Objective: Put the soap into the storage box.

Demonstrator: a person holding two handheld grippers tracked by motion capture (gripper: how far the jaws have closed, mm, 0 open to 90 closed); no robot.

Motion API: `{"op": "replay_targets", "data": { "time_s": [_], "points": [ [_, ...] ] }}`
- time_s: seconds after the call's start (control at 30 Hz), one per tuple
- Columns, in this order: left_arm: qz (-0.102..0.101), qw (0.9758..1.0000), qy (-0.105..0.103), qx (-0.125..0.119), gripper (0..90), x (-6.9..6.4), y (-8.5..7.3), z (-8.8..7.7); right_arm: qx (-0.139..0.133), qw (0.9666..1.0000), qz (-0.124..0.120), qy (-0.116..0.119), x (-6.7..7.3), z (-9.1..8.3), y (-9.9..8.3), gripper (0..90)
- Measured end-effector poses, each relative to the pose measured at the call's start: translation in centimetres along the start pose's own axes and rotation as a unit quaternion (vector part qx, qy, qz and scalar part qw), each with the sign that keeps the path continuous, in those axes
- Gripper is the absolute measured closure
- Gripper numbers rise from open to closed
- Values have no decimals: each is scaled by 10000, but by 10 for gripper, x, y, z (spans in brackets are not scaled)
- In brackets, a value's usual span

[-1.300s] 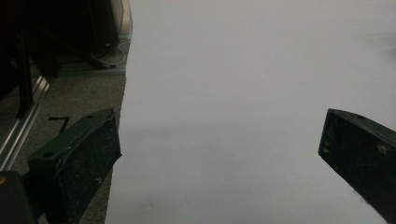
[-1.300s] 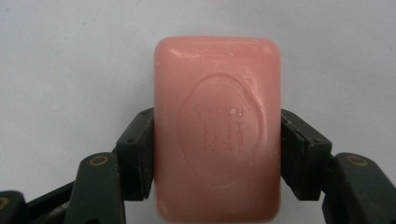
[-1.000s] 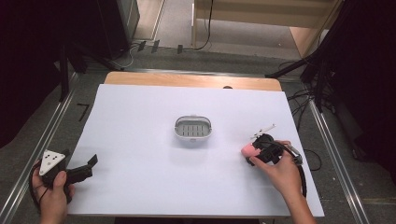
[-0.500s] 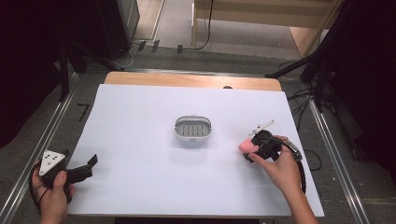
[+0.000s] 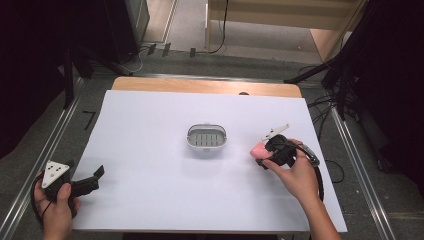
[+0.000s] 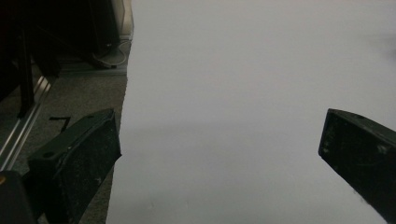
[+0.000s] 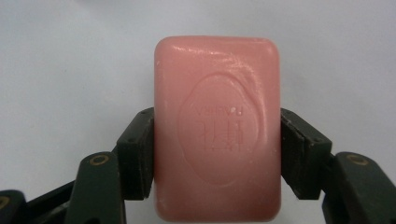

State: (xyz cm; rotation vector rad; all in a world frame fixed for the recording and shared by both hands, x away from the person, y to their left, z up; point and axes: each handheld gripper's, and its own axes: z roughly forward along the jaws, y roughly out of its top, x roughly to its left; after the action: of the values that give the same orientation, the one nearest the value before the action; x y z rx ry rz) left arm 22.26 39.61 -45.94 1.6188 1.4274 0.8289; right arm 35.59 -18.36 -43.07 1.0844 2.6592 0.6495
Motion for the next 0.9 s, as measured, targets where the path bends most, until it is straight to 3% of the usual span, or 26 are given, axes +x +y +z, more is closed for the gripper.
{"op": "replay_targets", "data": {
  "time_s": [0.27,0.9],
  "points": [
    [-7,10000,-4,-3,0,0,0,0,-68,9999,-122,81,1,1,8,384],
    [-12,10000,-18,9,0,0,0,0,-251,9972,-689,112,3,-2,31,384]
  ]
}}
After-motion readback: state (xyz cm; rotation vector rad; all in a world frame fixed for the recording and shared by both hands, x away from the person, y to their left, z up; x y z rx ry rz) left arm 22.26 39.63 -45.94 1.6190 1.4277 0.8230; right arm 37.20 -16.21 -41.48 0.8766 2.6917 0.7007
